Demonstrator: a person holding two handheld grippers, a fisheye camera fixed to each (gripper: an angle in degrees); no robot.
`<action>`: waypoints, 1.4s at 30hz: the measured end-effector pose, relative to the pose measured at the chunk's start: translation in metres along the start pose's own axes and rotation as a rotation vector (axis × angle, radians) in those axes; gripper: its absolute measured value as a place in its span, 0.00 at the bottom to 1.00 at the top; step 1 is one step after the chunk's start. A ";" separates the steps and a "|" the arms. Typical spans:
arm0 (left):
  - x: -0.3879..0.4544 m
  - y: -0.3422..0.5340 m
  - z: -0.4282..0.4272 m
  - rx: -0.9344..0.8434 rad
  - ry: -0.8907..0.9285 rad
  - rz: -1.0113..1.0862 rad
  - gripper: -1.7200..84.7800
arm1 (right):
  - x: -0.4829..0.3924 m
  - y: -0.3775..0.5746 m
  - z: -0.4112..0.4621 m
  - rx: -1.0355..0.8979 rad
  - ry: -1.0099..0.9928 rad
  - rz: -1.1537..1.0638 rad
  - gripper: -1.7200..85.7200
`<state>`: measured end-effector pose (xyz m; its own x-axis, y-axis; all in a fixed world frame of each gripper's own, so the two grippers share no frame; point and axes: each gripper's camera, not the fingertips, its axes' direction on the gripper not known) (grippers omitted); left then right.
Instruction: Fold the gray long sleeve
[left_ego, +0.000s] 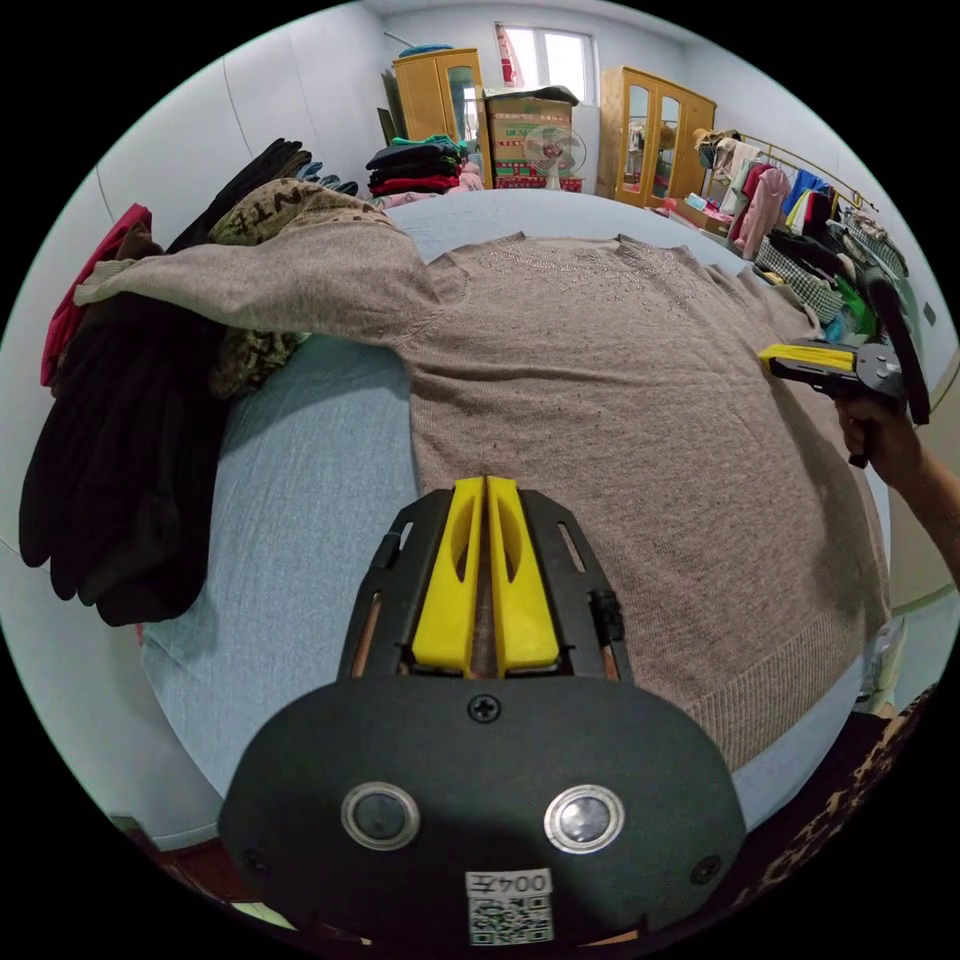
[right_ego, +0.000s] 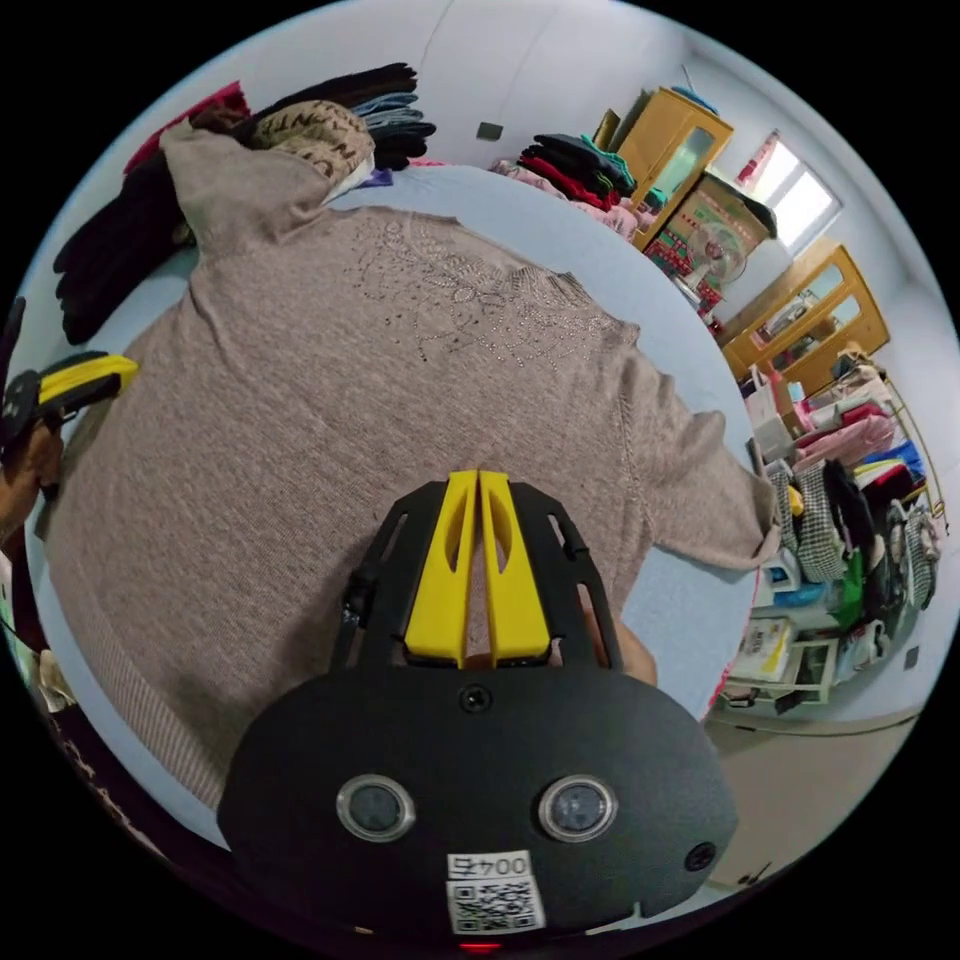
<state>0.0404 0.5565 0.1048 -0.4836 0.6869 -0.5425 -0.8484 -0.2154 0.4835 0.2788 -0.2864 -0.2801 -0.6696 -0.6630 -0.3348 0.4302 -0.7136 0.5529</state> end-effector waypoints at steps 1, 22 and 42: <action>0.002 0.000 0.000 0.000 -0.005 0.002 0.03 | -0.003 -0.004 -0.002 -0.007 0.024 -0.005 0.01; 0.001 -0.007 0.012 0.000 0.031 -0.017 0.03 | 0.203 -0.092 -0.012 0.029 -0.464 0.128 0.03; 0.003 -0.023 0.025 0.001 0.013 -0.011 0.03 | 0.226 -0.158 0.009 -0.133 -0.174 0.071 0.05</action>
<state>0.0637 0.5813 0.1095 -0.4771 0.6801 -0.5566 -0.8534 -0.2074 0.4782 0.0537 -0.3212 -0.4364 -0.7244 -0.6717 -0.1554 0.5482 -0.6979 0.4610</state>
